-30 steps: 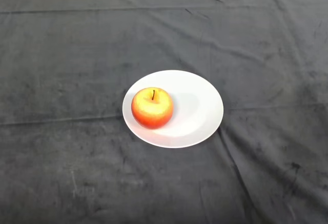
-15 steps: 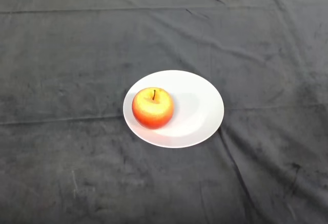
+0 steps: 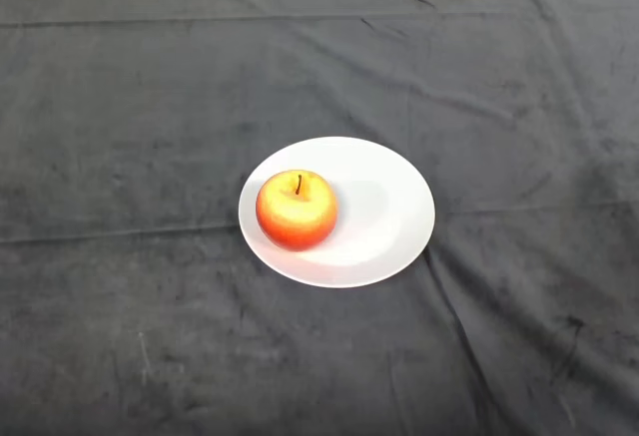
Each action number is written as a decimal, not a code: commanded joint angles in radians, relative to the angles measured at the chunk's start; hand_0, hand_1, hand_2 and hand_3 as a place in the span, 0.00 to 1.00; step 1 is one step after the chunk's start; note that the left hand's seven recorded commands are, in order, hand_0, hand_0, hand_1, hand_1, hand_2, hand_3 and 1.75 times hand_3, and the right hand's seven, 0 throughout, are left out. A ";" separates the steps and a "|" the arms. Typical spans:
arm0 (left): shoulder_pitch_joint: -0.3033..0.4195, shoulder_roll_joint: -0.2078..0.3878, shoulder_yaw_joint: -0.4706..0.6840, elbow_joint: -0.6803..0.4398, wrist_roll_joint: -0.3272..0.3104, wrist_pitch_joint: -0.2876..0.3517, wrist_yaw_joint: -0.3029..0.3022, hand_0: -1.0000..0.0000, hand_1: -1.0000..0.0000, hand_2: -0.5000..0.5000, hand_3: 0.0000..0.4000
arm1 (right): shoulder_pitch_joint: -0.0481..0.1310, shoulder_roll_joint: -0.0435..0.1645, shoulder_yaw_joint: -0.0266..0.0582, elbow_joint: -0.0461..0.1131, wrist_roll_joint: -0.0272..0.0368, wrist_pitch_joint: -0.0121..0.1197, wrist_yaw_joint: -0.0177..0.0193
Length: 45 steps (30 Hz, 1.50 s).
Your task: Move the apple to the plate
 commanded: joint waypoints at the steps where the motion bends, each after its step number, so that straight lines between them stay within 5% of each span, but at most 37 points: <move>1: 0.016 0.060 0.014 -0.035 -0.018 0.009 0.018 1.00 1.00 0.50 0.00 | 0.000 -0.027 0.0108 0.004 -0.0038 -0.001 -0.0082; 45: 0.015 0.050 0.027 -0.041 -0.015 0.015 -0.004 1.00 1.00 0.50 0.00 | 0.000 -0.027 0.0107 0.003 -0.0036 0.000 -0.0080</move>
